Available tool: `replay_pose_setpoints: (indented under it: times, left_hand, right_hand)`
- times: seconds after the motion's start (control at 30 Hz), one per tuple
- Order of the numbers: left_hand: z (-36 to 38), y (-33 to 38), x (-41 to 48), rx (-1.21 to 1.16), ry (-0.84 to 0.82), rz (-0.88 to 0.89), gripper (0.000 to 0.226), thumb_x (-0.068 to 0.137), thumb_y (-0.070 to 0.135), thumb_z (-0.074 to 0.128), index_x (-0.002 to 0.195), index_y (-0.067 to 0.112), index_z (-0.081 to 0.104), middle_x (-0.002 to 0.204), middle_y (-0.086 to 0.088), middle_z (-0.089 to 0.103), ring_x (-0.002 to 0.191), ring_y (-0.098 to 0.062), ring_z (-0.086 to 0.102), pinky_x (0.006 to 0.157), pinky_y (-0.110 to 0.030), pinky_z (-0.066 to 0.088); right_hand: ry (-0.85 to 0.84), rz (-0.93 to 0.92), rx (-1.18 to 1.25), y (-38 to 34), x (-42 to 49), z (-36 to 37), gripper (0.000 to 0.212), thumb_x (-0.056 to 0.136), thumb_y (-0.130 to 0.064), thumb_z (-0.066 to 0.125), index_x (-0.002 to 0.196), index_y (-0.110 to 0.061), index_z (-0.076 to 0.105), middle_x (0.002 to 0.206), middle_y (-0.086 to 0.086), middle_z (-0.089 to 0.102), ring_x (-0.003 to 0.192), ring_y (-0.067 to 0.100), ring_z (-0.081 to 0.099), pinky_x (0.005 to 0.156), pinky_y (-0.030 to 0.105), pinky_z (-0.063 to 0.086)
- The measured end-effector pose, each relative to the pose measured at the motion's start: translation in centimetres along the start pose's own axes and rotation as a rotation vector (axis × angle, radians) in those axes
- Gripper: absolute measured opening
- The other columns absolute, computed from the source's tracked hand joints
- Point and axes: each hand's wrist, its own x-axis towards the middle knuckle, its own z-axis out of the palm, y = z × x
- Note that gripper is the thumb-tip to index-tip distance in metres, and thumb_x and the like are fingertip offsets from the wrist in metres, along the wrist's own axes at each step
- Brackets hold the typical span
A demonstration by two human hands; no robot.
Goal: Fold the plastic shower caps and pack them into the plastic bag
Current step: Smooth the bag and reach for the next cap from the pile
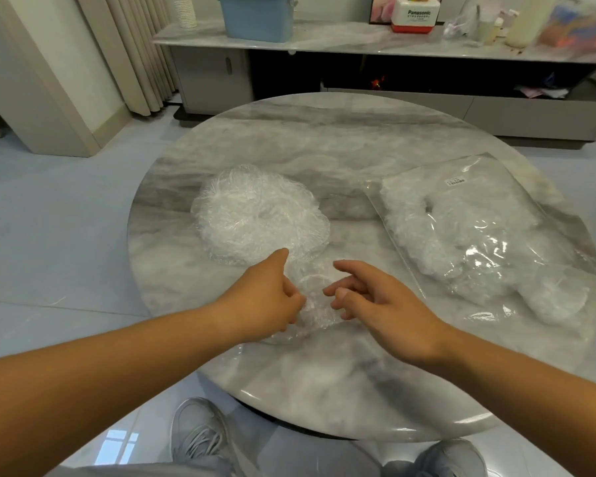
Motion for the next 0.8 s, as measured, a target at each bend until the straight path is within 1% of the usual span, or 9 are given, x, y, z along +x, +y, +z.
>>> replay_pose_setpoints:
  times: [0.1, 0.17, 0.2, 0.3, 0.4, 0.47, 0.57, 0.67, 0.8]
  left_hand:
    - [-0.7, -0.1, 0.2, -0.001, -0.040, -0.049, 0.090, 0.094, 0.021, 0.064, 0.161, 0.028, 0.003, 0.095, 0.002, 0.074, 0.076, -0.009, 0.072, 0.066, -0.029, 0.060]
    - [-1.0, -0.2, 0.5, -0.037, -0.067, -0.076, 0.089, 0.095, 0.021, 0.063, 0.161, 0.029, 0.004, 0.093, 0.003, 0.076, 0.076, -0.011, 0.073, 0.063, -0.026, 0.056]
    - [-1.1, -0.3, 0.6, -0.063, -0.092, -0.087, 0.087, 0.095, 0.019, 0.062, 0.161, 0.029, 0.006, 0.092, 0.003, 0.077, 0.076, -0.012, 0.073, 0.066, -0.027, 0.056]
    - [-0.9, -0.6, 1.0, -0.085, -0.188, -0.094, 0.081, 0.095, 0.015, 0.062, 0.161, 0.025, 0.015, 0.091, 0.001, 0.078, 0.077, -0.016, 0.072, 0.078, -0.031, 0.059]
    - [-0.6, -0.5, 1.0, -0.006, -0.231, -0.057, 0.075, 0.094, 0.020, 0.065, 0.157, 0.024, 0.024, 0.093, 0.001, 0.077, 0.078, -0.014, 0.072, 0.088, -0.038, 0.059]
    - [-0.6, -0.5, 0.8, 0.047, -0.245, -0.024, 0.064, 0.094, 0.025, 0.067, 0.151, 0.020, 0.038, 0.093, 0.001, 0.077, 0.080, -0.014, 0.072, 0.087, -0.035, 0.059]
    - [-0.8, -0.5, 0.4, 0.121, -0.252, 0.047, 0.048, 0.093, 0.033, 0.069, 0.136, 0.020, 0.052, 0.087, 0.008, 0.075, 0.076, -0.009, 0.070, 0.083, -0.033, 0.059]
    - [-0.6, -0.2, -0.1, 0.146, -0.274, 0.107, 0.041, 0.093, 0.034, 0.069, 0.130, 0.023, 0.057, 0.089, 0.011, 0.072, 0.074, -0.005, 0.066, 0.082, -0.033, 0.059]
    - [-0.5, 0.2, -0.6, 0.182, -0.306, 0.145, 0.040, 0.092, 0.024, 0.064, 0.132, 0.026, 0.058, 0.098, 0.009, 0.072, 0.087, -0.014, 0.069, 0.087, -0.033, 0.057]
  right_hand:
    - [0.029, 0.138, 0.156, 0.6, 0.9, -0.5, 0.063, 0.100, -0.027, 0.060, 0.156, -0.024, 0.031, 0.109, 0.003, 0.073, 0.097, 0.017, 0.072, 0.097, 0.041, 0.057]
    - [0.056, 0.190, 0.260, 0.7, 1.1, -0.9, 0.068, 0.100, -0.028, 0.061, 0.158, -0.030, 0.026, 0.108, 0.008, 0.074, 0.091, 0.024, 0.075, 0.091, 0.043, 0.060]
    - [0.050, 0.221, 0.300, 0.6, 1.2, -1.1, 0.068, 0.100, -0.028, 0.061, 0.158, -0.032, 0.025, 0.107, 0.010, 0.074, 0.089, 0.027, 0.075, 0.087, 0.043, 0.061]
    - [-0.010, 0.320, 0.361, 0.1, 1.1, -1.5, 0.063, 0.102, -0.029, 0.059, 0.156, -0.036, 0.028, 0.103, 0.017, 0.075, 0.087, 0.034, 0.076, 0.081, 0.045, 0.062]
    - [-0.078, 0.382, 0.381, 0.1, 1.0, -1.7, 0.058, 0.103, -0.033, 0.056, 0.154, -0.036, 0.031, 0.101, 0.021, 0.075, 0.086, 0.039, 0.075, 0.079, 0.048, 0.062]
    - [-0.118, 0.419, 0.387, 0.1, 0.9, -1.9, 0.055, 0.102, -0.038, 0.055, 0.153, -0.036, 0.033, 0.099, 0.022, 0.075, 0.083, 0.041, 0.075, 0.075, 0.049, 0.062]
    - [-0.135, 0.420, 0.397, -0.1, 0.9, -2.2, 0.052, 0.101, -0.044, 0.055, 0.148, -0.031, 0.038, 0.094, 0.024, 0.074, 0.077, 0.040, 0.073, 0.064, 0.042, 0.062]
    - [-0.150, 0.429, 0.485, -0.4, 1.0, -2.5, 0.047, 0.101, -0.047, 0.053, 0.141, -0.027, 0.042, 0.091, 0.026, 0.073, 0.073, 0.038, 0.073, 0.057, 0.037, 0.060]
    - [-0.212, 0.461, 0.538, -0.3, 0.8, -2.1, 0.046, 0.099, -0.049, 0.052, 0.136, -0.022, 0.046, 0.099, 0.029, 0.073, 0.078, 0.040, 0.073, 0.059, 0.037, 0.061]
